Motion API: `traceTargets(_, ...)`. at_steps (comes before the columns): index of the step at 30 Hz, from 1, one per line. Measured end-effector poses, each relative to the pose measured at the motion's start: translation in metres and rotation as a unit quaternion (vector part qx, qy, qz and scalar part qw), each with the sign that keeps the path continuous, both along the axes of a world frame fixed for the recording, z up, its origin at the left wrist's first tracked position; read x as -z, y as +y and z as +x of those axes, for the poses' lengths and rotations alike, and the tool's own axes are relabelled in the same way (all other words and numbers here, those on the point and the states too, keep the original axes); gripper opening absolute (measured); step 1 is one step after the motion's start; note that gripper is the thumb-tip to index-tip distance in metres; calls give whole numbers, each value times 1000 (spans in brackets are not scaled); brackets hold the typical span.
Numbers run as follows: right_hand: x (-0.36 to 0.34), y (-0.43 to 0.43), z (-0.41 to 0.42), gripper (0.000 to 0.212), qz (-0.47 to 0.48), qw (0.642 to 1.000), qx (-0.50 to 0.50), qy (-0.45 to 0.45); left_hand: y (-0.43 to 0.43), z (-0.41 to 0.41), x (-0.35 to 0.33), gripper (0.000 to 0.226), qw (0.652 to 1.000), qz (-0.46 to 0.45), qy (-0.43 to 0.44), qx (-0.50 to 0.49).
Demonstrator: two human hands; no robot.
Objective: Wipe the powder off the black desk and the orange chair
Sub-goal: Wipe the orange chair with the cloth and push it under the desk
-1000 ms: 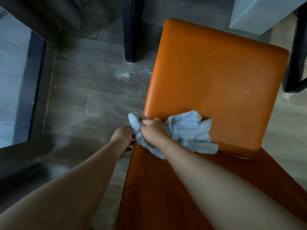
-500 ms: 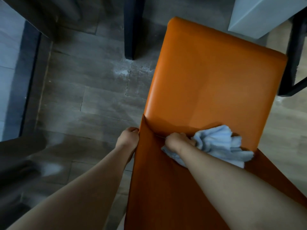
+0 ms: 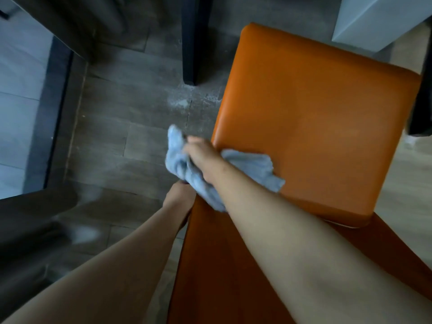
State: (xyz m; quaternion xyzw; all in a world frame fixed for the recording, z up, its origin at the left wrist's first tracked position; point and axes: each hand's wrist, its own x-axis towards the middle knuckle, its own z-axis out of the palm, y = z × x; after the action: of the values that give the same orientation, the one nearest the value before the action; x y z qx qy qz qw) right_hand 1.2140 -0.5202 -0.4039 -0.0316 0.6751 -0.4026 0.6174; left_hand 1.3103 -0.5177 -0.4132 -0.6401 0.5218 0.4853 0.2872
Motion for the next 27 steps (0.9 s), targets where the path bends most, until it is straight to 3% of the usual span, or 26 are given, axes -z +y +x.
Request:
traceTargets(2,-6,-17,-19,27,-18,994,31,107,0,1,-8,30,999,-4,31,-33)
traceTargets(3,-8,-11,-28,37,1,981,-18,192,1,1,-13,30,998,-12,43,-51)
traceTargets(4,-8,6,-38,41,46,955,-129,264,2,2,-15,31,997,-20,51,-62)
traceTargets(5,-6,30,-46,39,117,900,-285,309,2,1,-18,32,996,-19,50,-68)
traceTargets(7,-5,83,-51,26,248,765,-532,263,3,-2,-19,34,997,-12,50,-56)
traceTargets(8,-2,102,-47,20,293,720,-586,229,3,-3,-18,34,997,-3,50,-52)
traceTargets(9,1,114,-41,19,313,704,-603,208,3,-4,-21,32,997,4,49,-51)
traceTargets(10,1,117,-34,18,329,717,-584,190,3,-6,-20,30,998,0,46,-41)
traceTargets(12,8,107,-26,25,344,781,-491,177,4,-6,-19,31,999,-8,40,-28)
traceTargets(15,14,75,-18,28,305,863,-377,140,4,-3,-18,35,999,-22,32,-26)
traceTargets(16,11,63,-15,32,274,901,-313,123,3,-2,-17,32,998,-29,41,-36)
traceTargets(18,1,39,-13,39,174,979,-82,64,5,3,-17,20,993,-26,77,-80)
traceTargets(20,-8,24,-20,39,115,990,81,29,3,3,-29,25,987,-3,93,-127)
traceTargets(22,-11,27,-20,32,92,994,20,58,-1,2,-36,30,979,28,70,-188)
traceTargets(24,-15,43,-8,20,98,979,-151,92,-5,-3,-45,26,962,62,62,-257)
traceTargets(27,-21,64,11,42,88,945,-279,149,-5,3,-52,39,939,47,63,-334)
